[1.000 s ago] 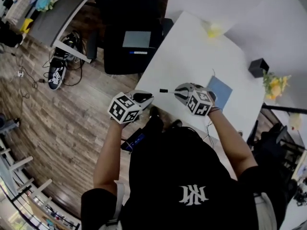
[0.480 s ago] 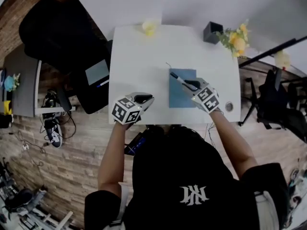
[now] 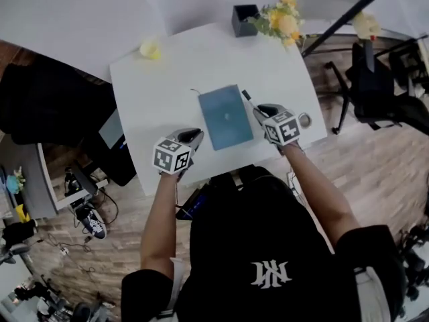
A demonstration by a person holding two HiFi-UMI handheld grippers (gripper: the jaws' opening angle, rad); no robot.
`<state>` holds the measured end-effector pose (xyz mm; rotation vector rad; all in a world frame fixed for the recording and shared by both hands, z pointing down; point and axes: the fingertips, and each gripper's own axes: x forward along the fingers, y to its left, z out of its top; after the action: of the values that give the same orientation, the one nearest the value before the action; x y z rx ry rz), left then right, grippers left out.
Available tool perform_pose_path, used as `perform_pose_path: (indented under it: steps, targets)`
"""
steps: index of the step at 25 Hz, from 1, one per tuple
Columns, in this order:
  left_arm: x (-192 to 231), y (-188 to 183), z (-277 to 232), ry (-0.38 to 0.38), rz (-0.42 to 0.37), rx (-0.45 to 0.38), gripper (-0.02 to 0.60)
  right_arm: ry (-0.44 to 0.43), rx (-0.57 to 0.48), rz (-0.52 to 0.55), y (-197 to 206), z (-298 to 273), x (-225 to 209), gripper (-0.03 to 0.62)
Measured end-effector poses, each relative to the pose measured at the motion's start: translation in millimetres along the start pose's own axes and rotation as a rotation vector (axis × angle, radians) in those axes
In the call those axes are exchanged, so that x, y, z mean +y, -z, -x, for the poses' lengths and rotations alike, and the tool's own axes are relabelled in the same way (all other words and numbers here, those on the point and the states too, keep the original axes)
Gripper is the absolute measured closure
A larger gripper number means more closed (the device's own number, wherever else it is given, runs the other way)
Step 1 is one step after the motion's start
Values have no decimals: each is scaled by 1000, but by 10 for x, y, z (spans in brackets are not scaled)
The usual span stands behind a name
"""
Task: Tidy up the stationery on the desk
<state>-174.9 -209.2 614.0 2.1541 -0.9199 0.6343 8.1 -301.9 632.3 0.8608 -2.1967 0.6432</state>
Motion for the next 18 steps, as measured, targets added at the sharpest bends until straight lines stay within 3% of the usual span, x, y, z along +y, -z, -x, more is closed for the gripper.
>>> perform_pose_path:
  steps: [7, 18]
  targets:
    - [57, 11, -212, -19, 4, 56, 542, 23, 64, -219, 311, -101, -54, 507]
    - [12, 95, -332, 8, 23, 73, 540, 7, 99, -263, 380, -213, 87, 506]
